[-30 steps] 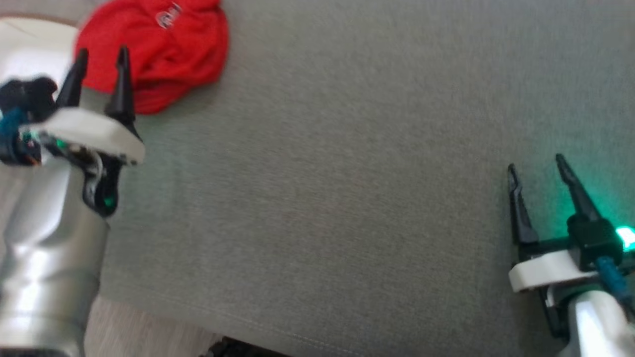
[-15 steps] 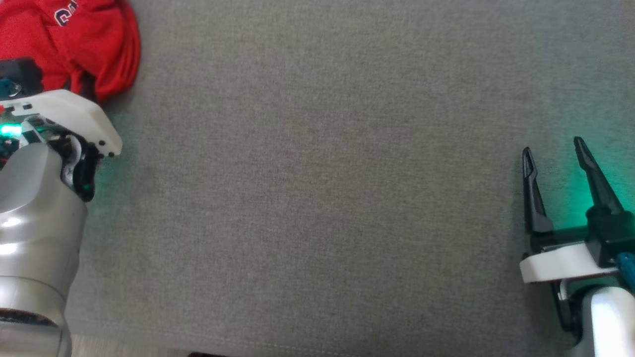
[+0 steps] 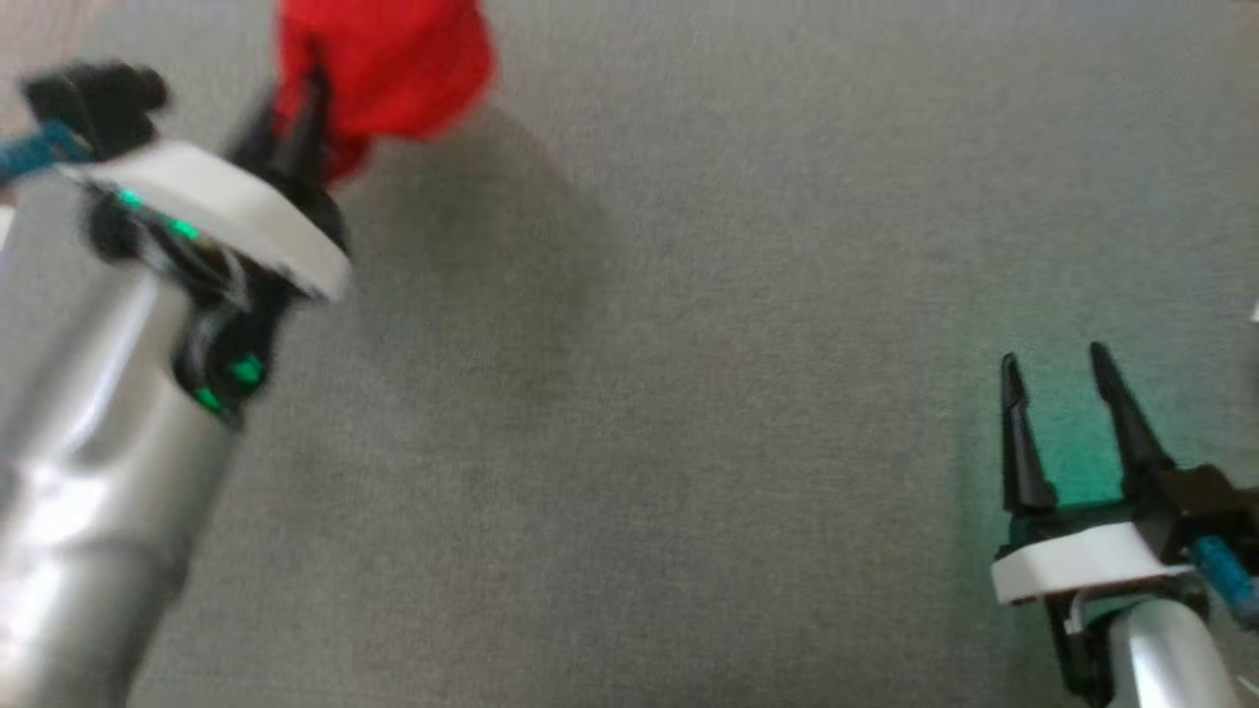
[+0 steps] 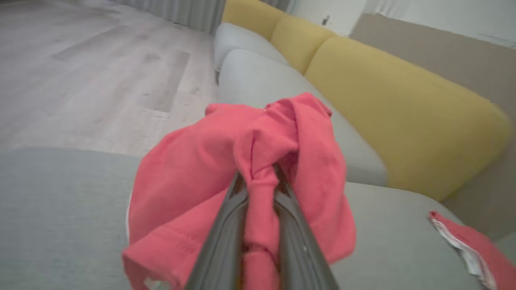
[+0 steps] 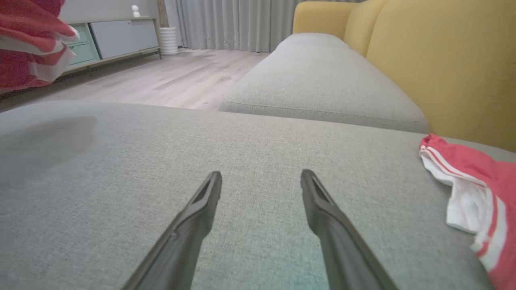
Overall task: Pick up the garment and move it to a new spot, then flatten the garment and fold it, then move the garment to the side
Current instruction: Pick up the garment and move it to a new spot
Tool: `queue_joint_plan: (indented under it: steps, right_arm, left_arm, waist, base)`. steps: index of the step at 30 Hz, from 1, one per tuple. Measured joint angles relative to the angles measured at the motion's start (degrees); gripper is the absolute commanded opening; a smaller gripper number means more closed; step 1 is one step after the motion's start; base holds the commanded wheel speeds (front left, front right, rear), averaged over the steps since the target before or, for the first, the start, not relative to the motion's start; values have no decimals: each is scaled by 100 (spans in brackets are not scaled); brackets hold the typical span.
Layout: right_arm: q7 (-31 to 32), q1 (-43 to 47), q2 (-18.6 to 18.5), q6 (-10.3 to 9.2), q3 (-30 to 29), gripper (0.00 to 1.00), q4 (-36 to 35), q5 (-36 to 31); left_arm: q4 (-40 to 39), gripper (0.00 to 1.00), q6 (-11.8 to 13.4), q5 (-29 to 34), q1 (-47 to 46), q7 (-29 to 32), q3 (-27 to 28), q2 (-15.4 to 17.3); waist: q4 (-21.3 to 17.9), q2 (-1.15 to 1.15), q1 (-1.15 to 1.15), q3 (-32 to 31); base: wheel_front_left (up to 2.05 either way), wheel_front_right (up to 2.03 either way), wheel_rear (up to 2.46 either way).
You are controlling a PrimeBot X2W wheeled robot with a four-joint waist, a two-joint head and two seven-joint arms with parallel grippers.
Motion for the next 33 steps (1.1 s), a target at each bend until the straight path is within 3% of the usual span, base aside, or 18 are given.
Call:
queue_joint_plan:
  steps: [5,11,14,18,21,22,23,24,33]
  right_arm:
    - [-134,23,18,0,156,100,307,231]
    - [-213,118,18,0,186,100,563,454]
    - [-233,116,18,0,301,100,646,556]
    - [-237,104,20,0,450,100,743,683]
    - [-237,96,20,0,521,100,735,727]
    - [-237,96,20,0,521,100,734,742]
    - [-237,96,20,0,521,100,731,765]
    - [-237,97,20,0,515,100,730,775]
    - [-237,105,20,0,480,100,732,761]
  left_arm:
    - [-1797,0,0,-723,991,319,-339,54]
    - [-3382,0,92,-1501,2074,710,-977,-387]
    - [-3392,0,325,-1373,2319,805,-1326,-466]
    - [-2397,0,575,-2105,2586,1044,-1254,-736]
    - [-1468,0,766,-2148,2536,847,-966,-769]
    - [-1181,17,773,-2072,2471,719,-872,-747]
    - [-920,42,823,-1989,2392,524,-780,-750]
    - [-702,99,835,-1896,2291,335,-711,-768]
    - [480,100,577,-1348,1846,-1100,-472,-1138]
  waist:
    - [-237,0,0,-332]
    - [-668,0,1,-481]
    - [-906,0,1,-506]
    - [-1303,0,1,-497]
    - [-1512,0,2,-475]
    - [-1570,0,2,-468]
    - [-1621,0,2,-461]
    - [-1662,0,1,-453]
    - [-1636,0,2,-579]
  base:
    - [0,0,0]
    - [0,0,0]
    - [0,0,0]
    - [0,0,0]
    - [0,0,0]
    - [0,0,0]
    - [0,0,0]
    - [0,0,0]
    - [0,0,0]
